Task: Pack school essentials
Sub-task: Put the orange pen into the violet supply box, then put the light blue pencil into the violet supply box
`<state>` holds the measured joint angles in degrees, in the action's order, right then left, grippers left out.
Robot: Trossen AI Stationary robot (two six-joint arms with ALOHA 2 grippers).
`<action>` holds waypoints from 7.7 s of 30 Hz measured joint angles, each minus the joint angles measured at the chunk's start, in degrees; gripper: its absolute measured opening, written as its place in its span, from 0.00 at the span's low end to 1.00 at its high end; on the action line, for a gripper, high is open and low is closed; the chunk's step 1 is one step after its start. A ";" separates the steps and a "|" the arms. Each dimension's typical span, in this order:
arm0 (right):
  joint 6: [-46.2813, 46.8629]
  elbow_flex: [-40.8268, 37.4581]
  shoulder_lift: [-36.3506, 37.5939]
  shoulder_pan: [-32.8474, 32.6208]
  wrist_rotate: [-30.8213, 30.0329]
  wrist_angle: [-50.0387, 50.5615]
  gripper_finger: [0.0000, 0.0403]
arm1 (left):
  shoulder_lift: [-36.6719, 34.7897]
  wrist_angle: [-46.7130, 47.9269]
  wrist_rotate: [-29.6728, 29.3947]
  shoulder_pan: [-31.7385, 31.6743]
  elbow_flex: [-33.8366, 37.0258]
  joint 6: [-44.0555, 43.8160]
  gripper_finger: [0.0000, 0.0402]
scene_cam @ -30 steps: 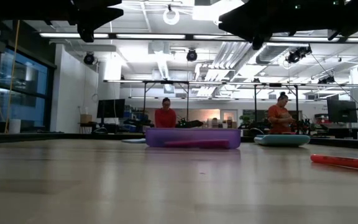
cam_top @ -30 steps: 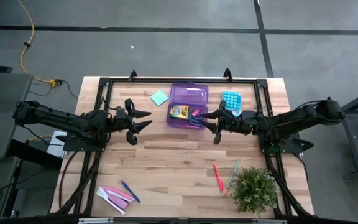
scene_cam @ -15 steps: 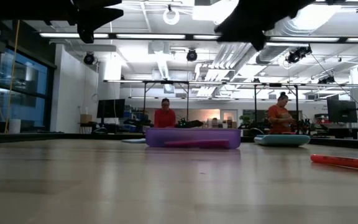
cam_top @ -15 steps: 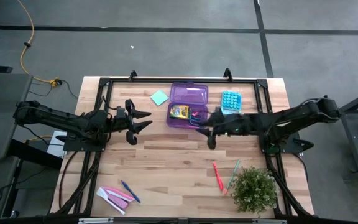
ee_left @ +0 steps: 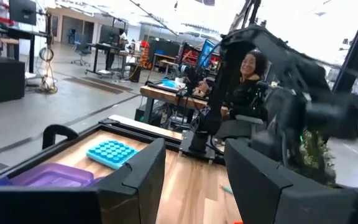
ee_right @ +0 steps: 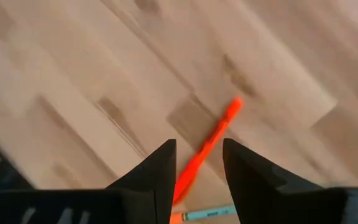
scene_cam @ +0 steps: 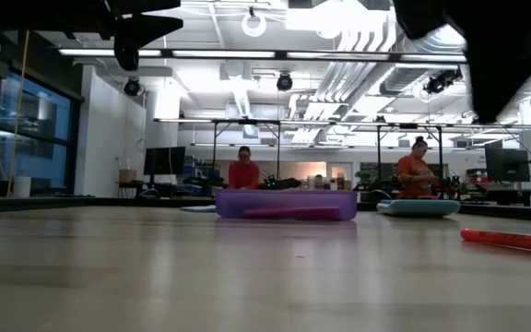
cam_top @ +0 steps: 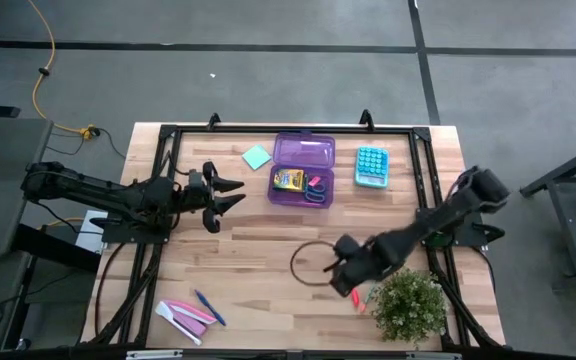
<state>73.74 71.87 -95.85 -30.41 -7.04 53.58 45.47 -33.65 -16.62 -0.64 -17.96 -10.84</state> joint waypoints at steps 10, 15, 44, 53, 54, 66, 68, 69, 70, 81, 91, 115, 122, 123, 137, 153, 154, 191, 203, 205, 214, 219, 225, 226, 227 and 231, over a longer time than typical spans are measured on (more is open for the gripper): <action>1.29 0.43 -13.58 -0.73 7.54 1.99 0.31 | 0.00 0.00 0.00 0.00 0.00 -4.06 0.39; 1.03 0.45 -14.12 -0.72 5.39 -0.94 0.31 | 0.00 0.00 0.00 0.94 0.00 -4.70 0.39; 8.67 0.56 -16.63 2.26 5.07 -6.44 0.31 | 0.00 0.37 2.33 1.22 0.00 -4.62 0.39; 4.00 0.54 -16.77 3.32 4.41 -6.31 0.05 | 0.01 0.37 1.95 1.22 0.00 -5.06 0.39; 2.87 0.56 -16.77 3.28 3.76 -6.25 0.03 | 0.02 0.37 1.85 1.22 0.00 -5.12 0.39; -15.50 0.30 -7.99 2.28 -15.22 -2.73 0.01 | 0.00 0.37 0.84 1.22 0.00 -5.53 0.39; -18.74 0.25 -5.92 2.22 -20.38 -4.86 0.01 | 0.01 0.35 0.85 1.22 0.00 -5.59 0.39; -20.11 0.30 -4.98 2.31 -22.70 -6.32 0.01 | 0.00 0.35 0.85 1.22 0.00 -5.57 0.39; -21.86 0.30 -4.32 2.37 -24.73 -7.96 0.01 | 0.00 0.35 0.85 1.22 0.00 -5.57 0.39; -51.62 -11.22 -2.23 10.75 -25.47 -45.00 0.00 | 1.07 0.00 0.95 2.97 -0.02 -2.14 0.39; -68.55 -34.34 5.73 23.24 -6.97 -103.54 0.00 | 4.28 -5.26 0.77 5.10 -0.02 3.39 0.39; -74.07 -33.06 5.62 30.69 6.20 -105.11 0.00 | 13.77 -9.21 2.09 0.28 -2.14 6.72 0.39; -75.39 -26.01 2.88 31.76 -10.03 -88.43 0.00 | 13.77 -10.30 -0.16 0.16 -2.14 11.06 0.39; -75.60 -23.85 1.11 32.24 -11.84 -84.89 0.00 | 13.77 -10.36 -0.66 0.17 -2.14 11.07 0.39; -67.80 6.03 -16.09 32.11 -22.63 -32.66 0.00 | 13.77 -10.34 -0.92 0.17 -2.14 9.50 0.39; -73.80 4.19 -16.07 31.61 -17.74 -27.68 0.00 | 13.77 -10.29 -0.90 0.31 -2.14 7.96 0.39; -74.06 4.19 -16.07 31.53 -17.12 -27.69 0.00 | 13.77 -10.31 -0.90 0.31 -2.14 7.96 0.39; -65.38 -2.72 -6.29 26.91 -37.44 -20.20 0.30 | 5.70 1.96 -0.91 0.28 -2.21 6.75 0.39; -77.05 -35.92 23.50 26.44 -11.96 -74.29 0.30 | -2.71 9.44 -0.57 0.31 -2.21 3.53 0.39; -77.04 -38.78 26.65 26.47 -8.91 -78.76 0.30 | -2.25 9.42 -0.51 0.31 -2.21 4.02 0.39; -75.71 -41.74 30.99 26.49 -5.93 -83.10 0.30 | -1.88 8.20 -0.48 0.31 -2.19 4.57 0.39; -75.70 -41.74 30.59 26.49 -5.96 -83.12 0.30 | -1.88 8.46 -0.46 0.28 -2.19 4.42 0.39; -75.70 -41.74 30.60 26.49 -5.96 -83.00 0.30 | -1.88 8.61 -0.46 0.29 -2.19 3.98 0.39; -75.70 -41.74 30.60 26.49 -5.97 -83.03 0.30 | -1.88 8.61 -0.46 0.28 -2.19 3.98 0.39; -75.70 -41.74 30.60 26.49 -5.96 -83.05 0.30 | -1.88 8.61 -0.46 0.30 -2.19 3.98 0.39; -75.70 -41.74 30.60 26.49 -5.49 -83.13 0.30 | -1.88 8.61 -0.46 0.28 -2.19 3.98 0.39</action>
<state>-1.96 30.13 -65.25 -3.92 -12.53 -29.56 43.59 -25.04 -17.08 -0.36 -20.14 -6.85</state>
